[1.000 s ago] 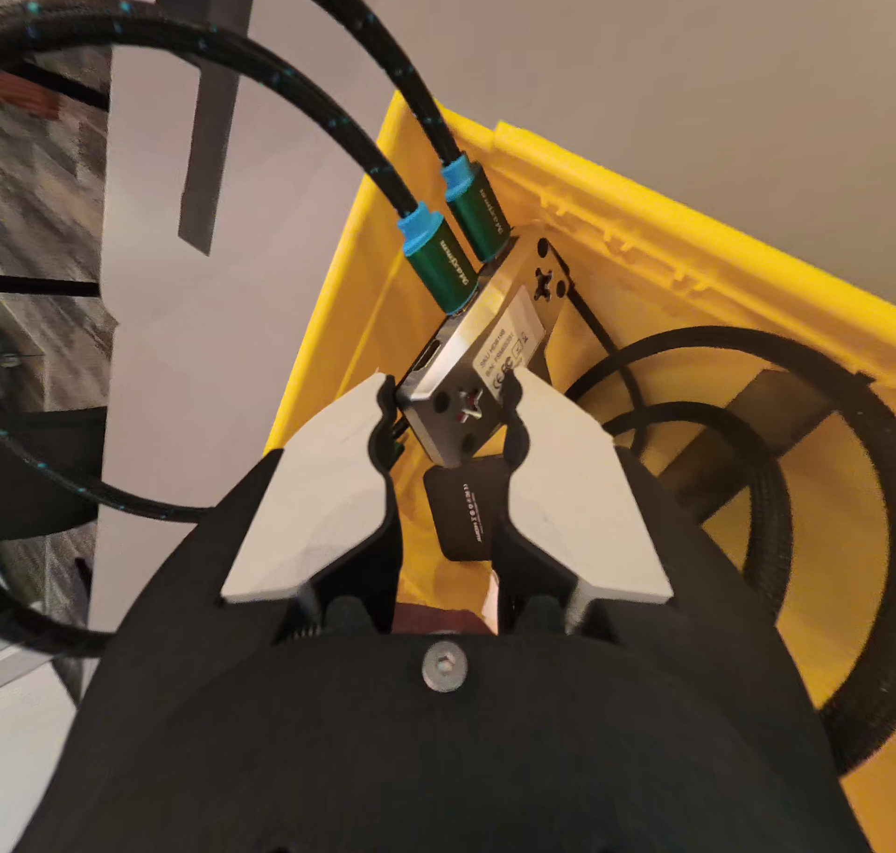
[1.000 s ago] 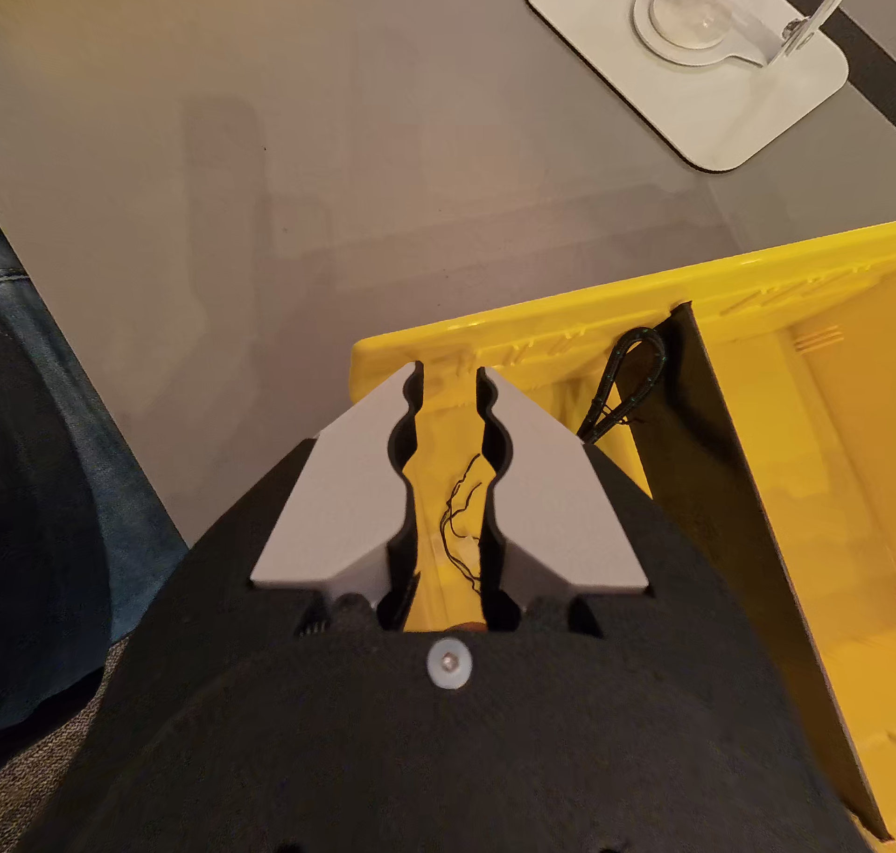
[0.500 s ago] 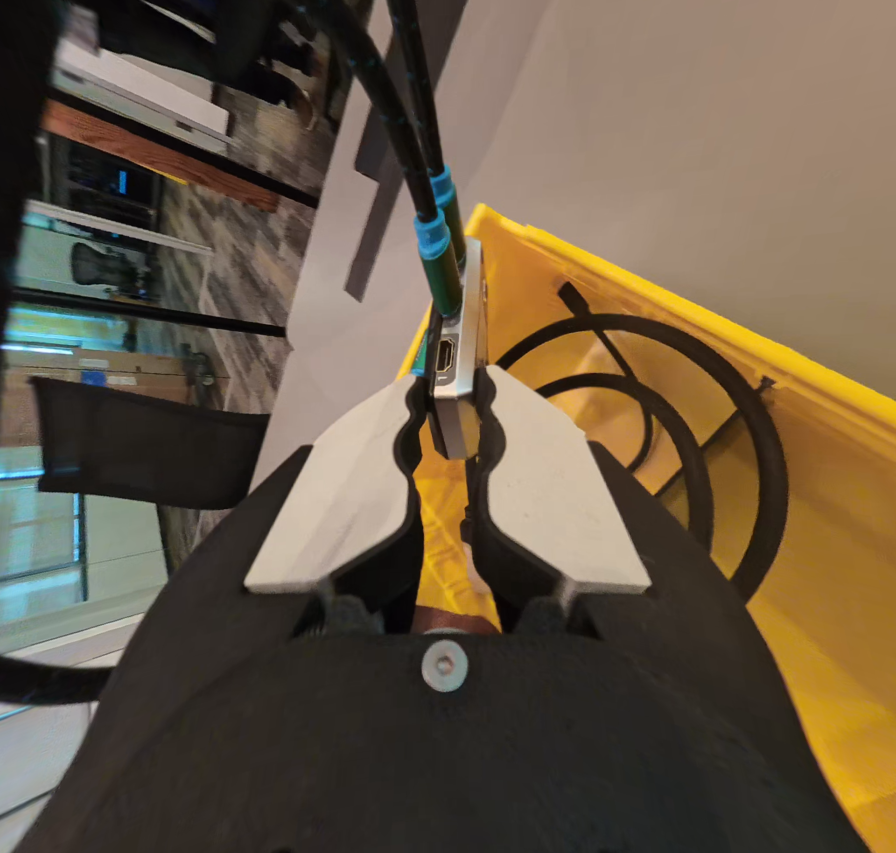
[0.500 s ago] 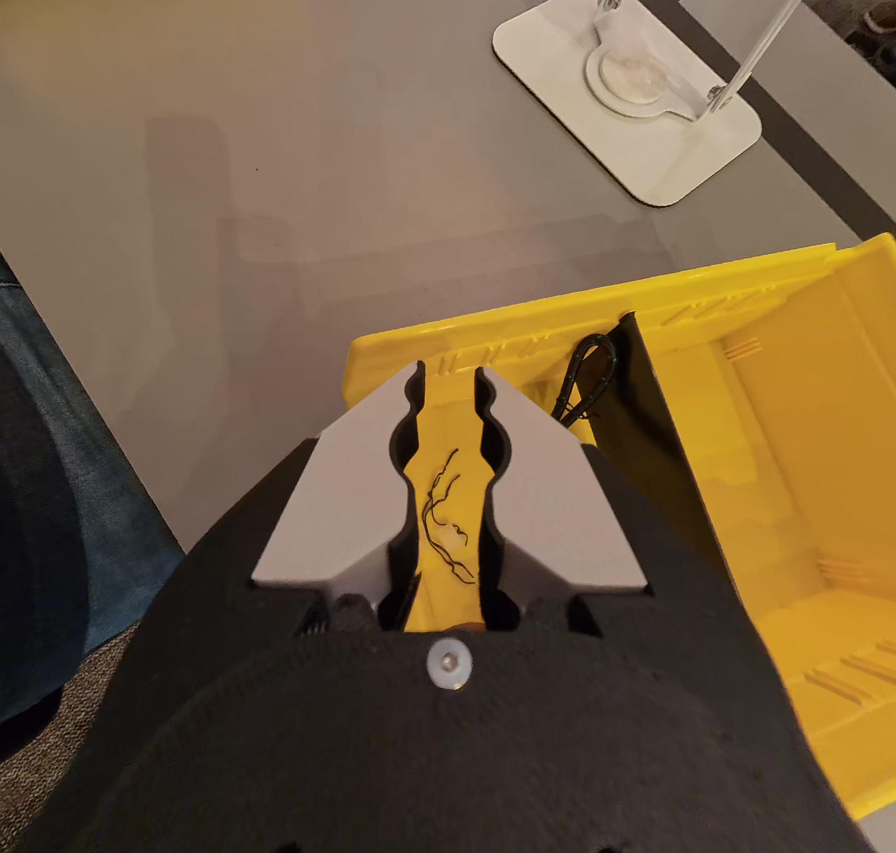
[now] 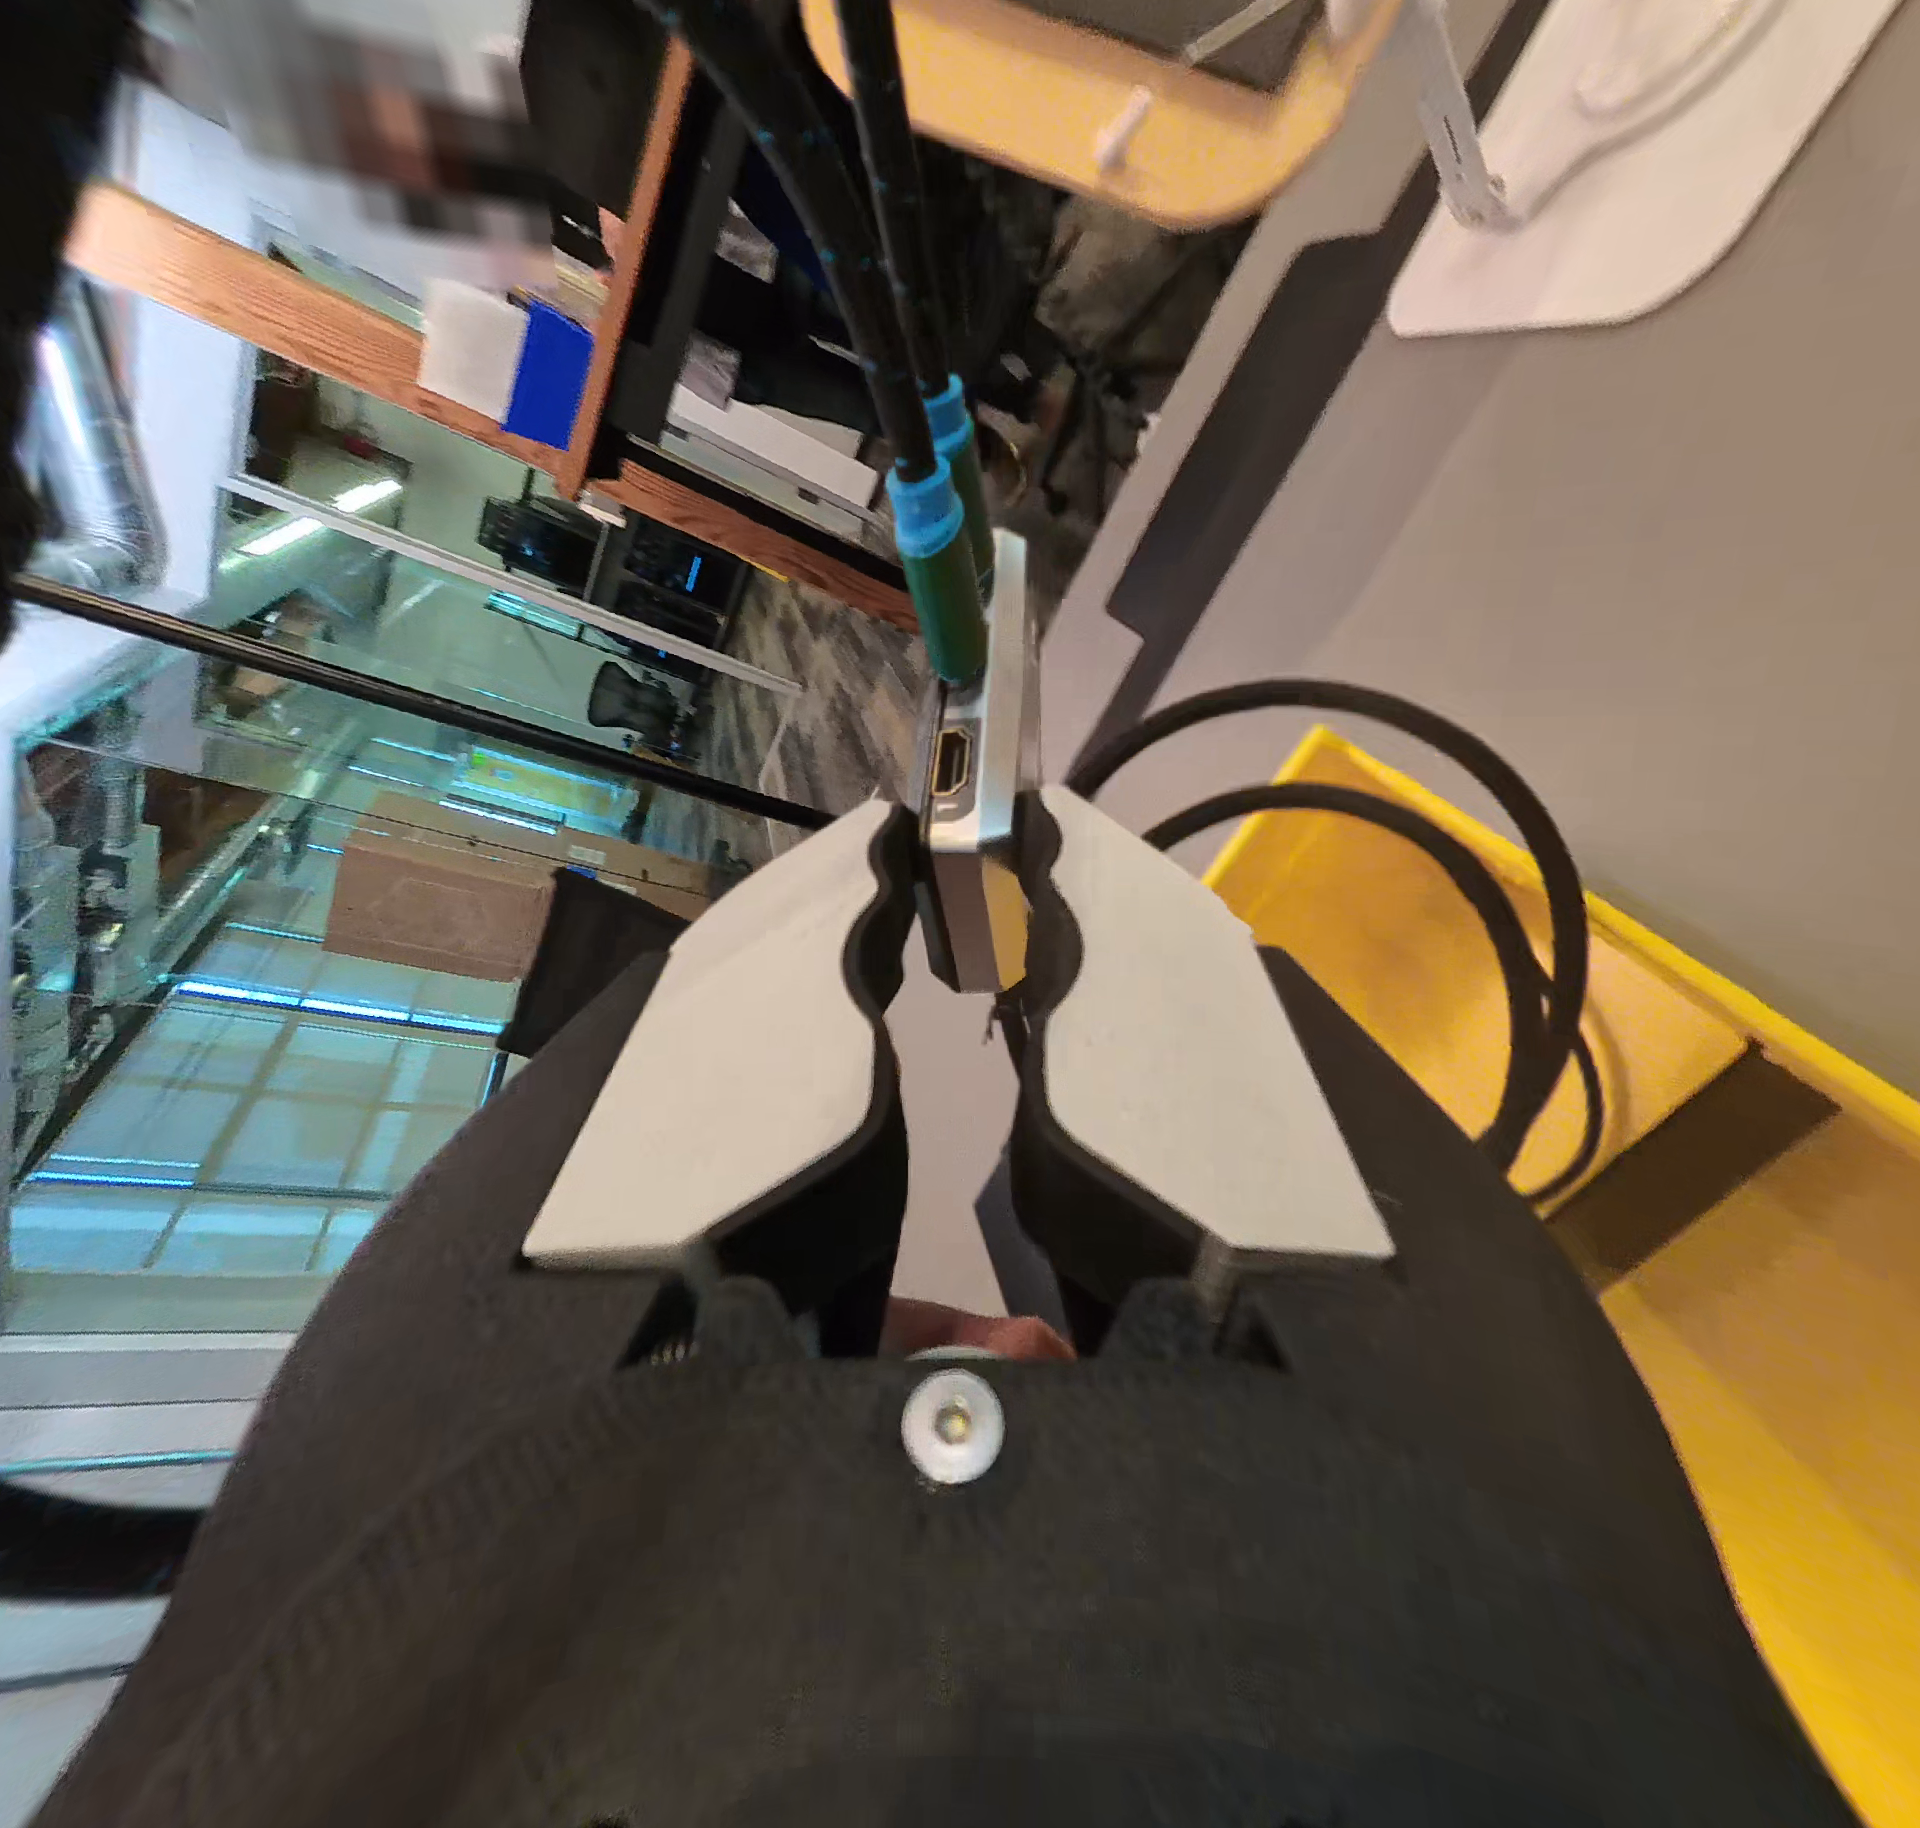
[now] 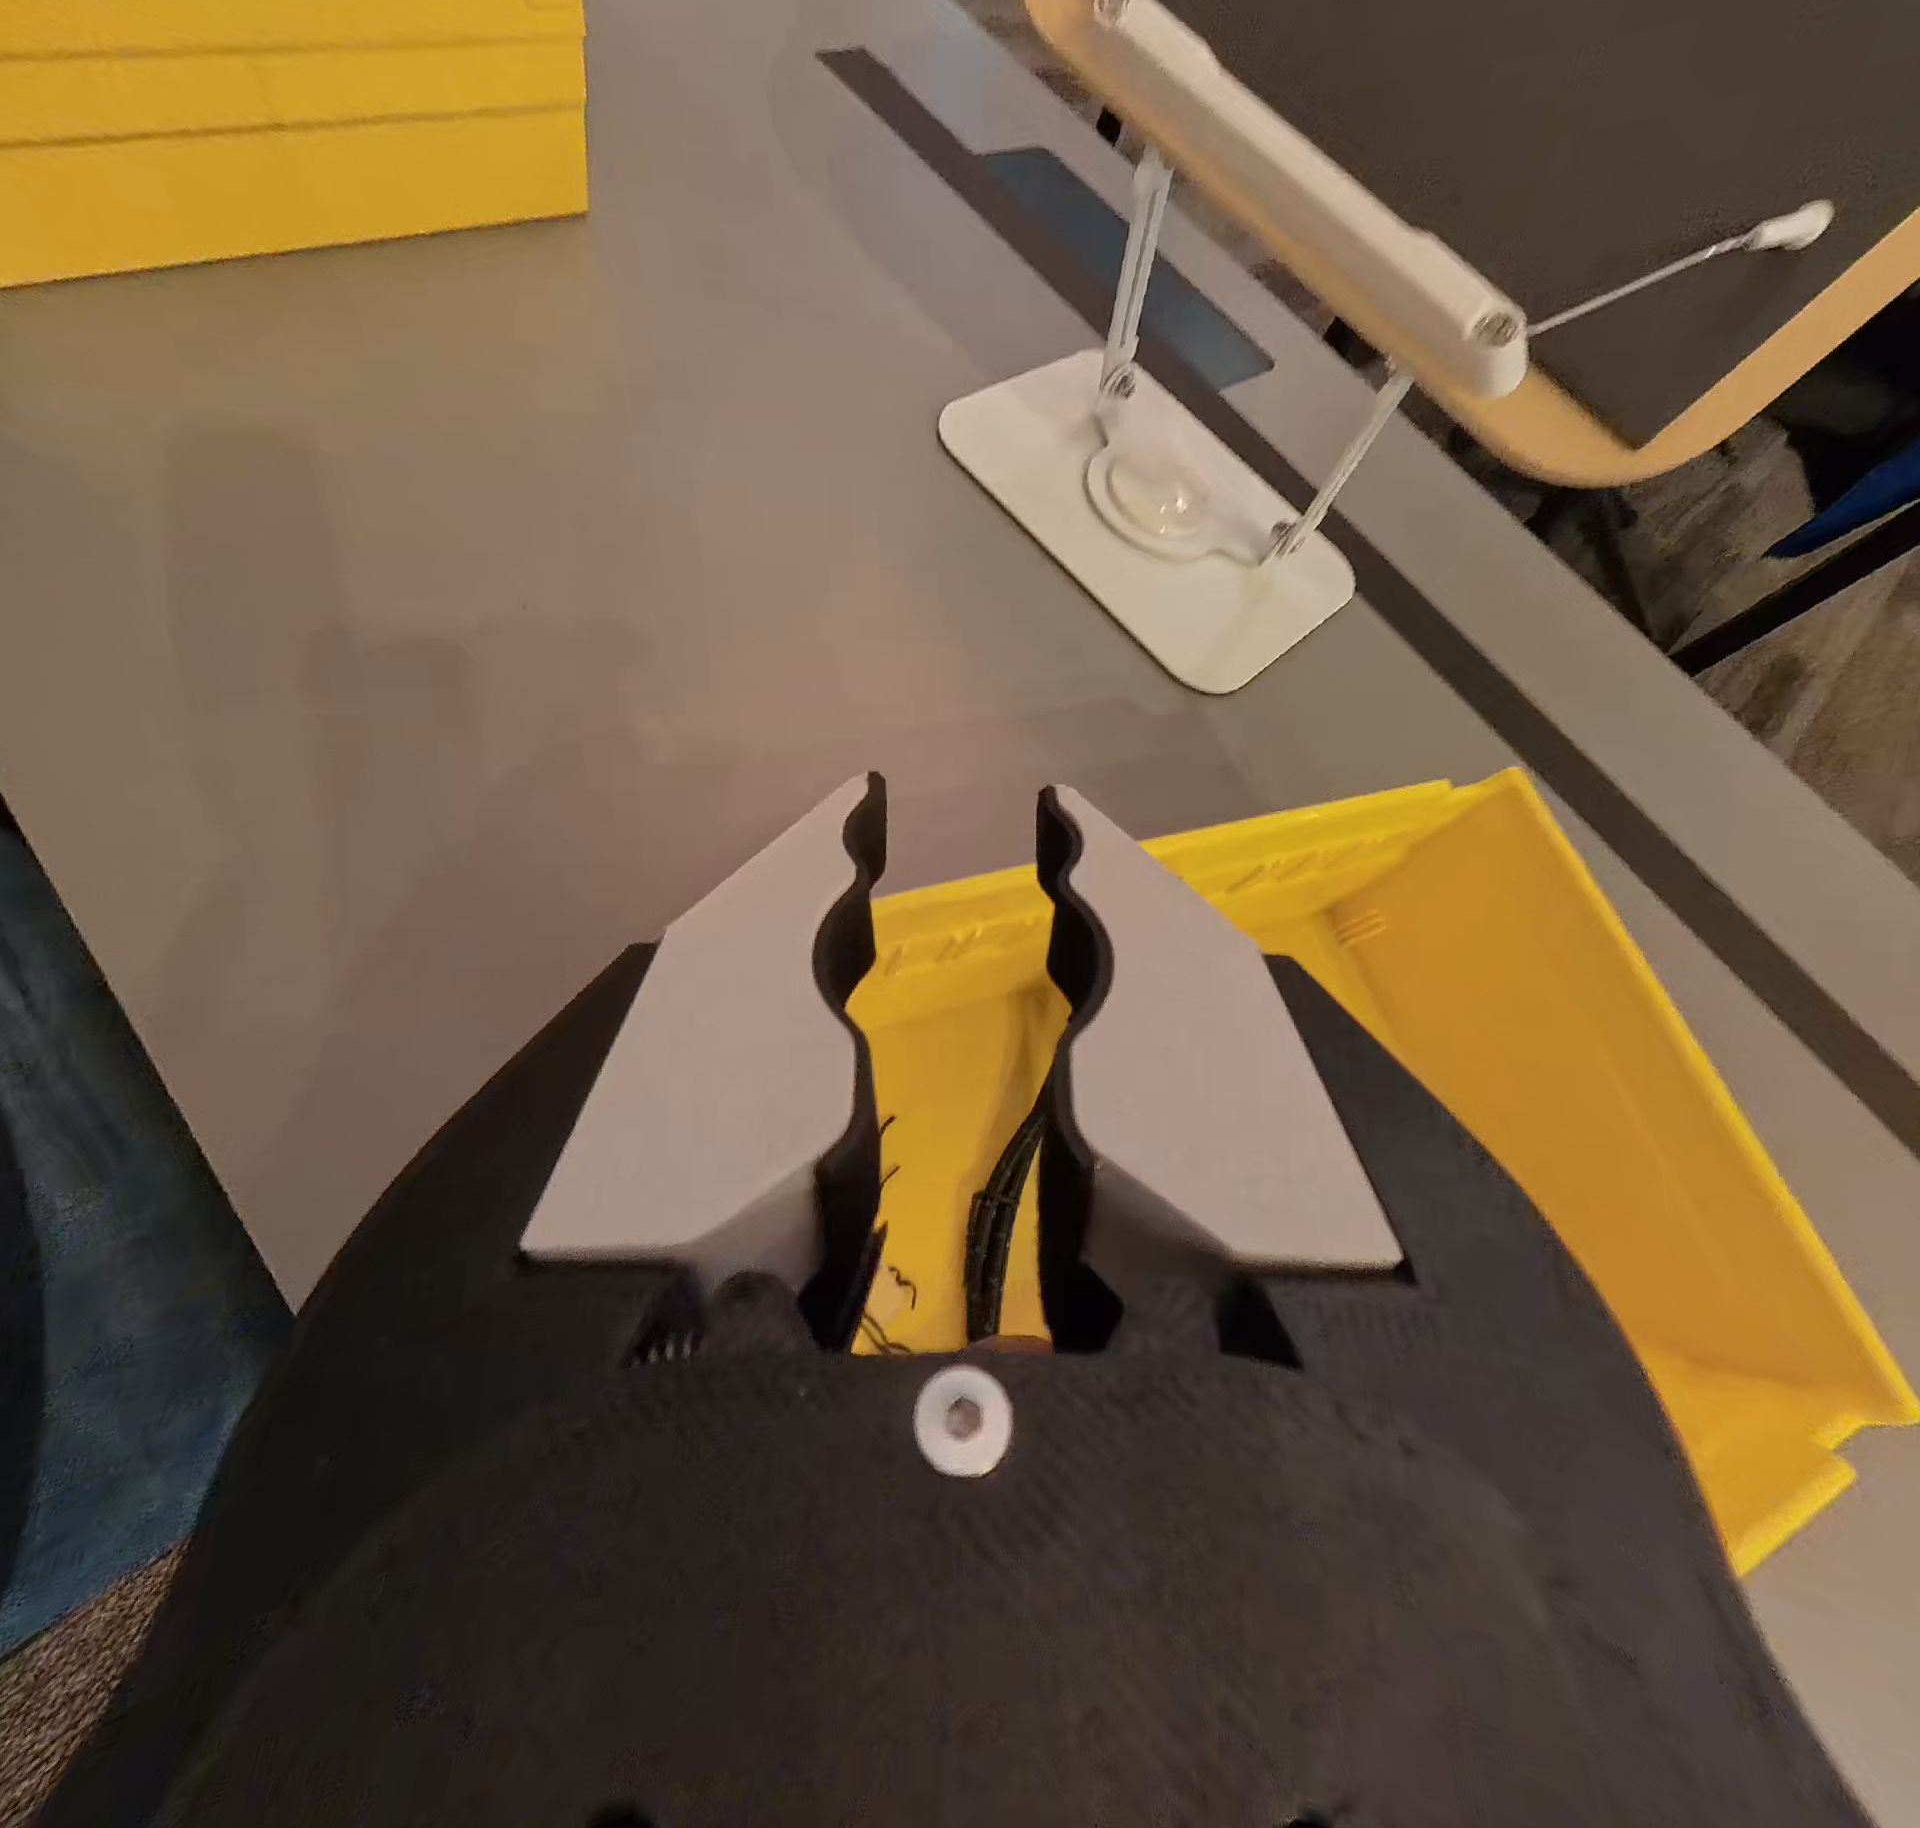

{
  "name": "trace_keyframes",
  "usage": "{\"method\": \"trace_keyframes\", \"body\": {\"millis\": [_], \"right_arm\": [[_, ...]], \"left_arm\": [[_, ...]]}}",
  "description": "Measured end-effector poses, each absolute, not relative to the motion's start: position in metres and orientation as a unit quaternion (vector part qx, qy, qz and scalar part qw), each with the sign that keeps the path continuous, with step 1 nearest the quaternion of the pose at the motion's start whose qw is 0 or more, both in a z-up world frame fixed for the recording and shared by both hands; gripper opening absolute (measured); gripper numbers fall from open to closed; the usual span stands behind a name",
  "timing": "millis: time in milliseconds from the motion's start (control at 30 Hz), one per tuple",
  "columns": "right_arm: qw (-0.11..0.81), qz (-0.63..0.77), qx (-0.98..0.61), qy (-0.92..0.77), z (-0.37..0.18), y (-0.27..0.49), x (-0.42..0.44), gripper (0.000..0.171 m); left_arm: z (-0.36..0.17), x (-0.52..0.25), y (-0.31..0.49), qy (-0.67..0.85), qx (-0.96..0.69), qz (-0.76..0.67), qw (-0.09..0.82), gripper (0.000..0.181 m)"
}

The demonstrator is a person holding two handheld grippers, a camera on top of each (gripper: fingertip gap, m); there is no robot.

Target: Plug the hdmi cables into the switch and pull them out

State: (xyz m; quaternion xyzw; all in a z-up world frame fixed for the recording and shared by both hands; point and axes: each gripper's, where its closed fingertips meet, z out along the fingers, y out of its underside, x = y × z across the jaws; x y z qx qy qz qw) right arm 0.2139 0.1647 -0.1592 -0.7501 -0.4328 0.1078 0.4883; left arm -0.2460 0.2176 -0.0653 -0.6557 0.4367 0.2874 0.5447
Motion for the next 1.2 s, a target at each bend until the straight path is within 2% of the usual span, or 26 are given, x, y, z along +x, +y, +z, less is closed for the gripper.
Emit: {"method": "trace_keyframes", "body": {"millis": [200, 300, 400, 533, 800, 900, 1033, 1200], "right_arm": [[0.535, 0.117, -0.704, -0.451, -0.12, 0.158, 0.188, 0.029], [0.539, 0.158, -0.68, -0.47, -0.102, 0.145, 0.157, 0.037], [0.552, 0.203, -0.652, -0.479, -0.083, 0.136, 0.123, 0.034], [0.566, 0.244, -0.638, -0.461, -0.073, 0.143, 0.092, 0.031], [0.577, 0.266, -0.652, -0.414, -0.096, 0.18, 0.068, 0.033], [0.58, 0.264, -0.655, -0.406, -0.107, 0.189, 0.068, 0.034], [0.562, 0.304, -0.656, -0.401, -0.124, 0.189, 0.063, 0.026], [0.546, 0.343, -0.665, -0.378, -0.139, 0.19, 0.065, 0.026]], "left_arm": [[-0.021, -0.208, 0.206, 0.436, -0.611, 0.29, 0.593, 0.018], [-0.012, -0.167, 0.198, 0.455, -0.58, 0.287, 0.612, 0.018], [-0.014, -0.119, 0.188, 0.483, -0.547, 0.279, 0.624, 0.018], [-0.036, -0.061, 0.181, 0.508, -0.523, 0.255, 0.636, 0.019], [-0.106, 0.008, 0.176, 0.536, -0.51, 0.225, 0.633, 0.018], [-0.124, 0.017, 0.176, 0.547, -0.503, 0.234, 0.627, 0.019], [-0.137, 0.018, 0.178, 0.551, -0.499, 0.248, 0.62, 0.019], [-0.153, 0.014, 0.181, 0.549, -0.509, 0.243, 0.616, 0.019]]}}
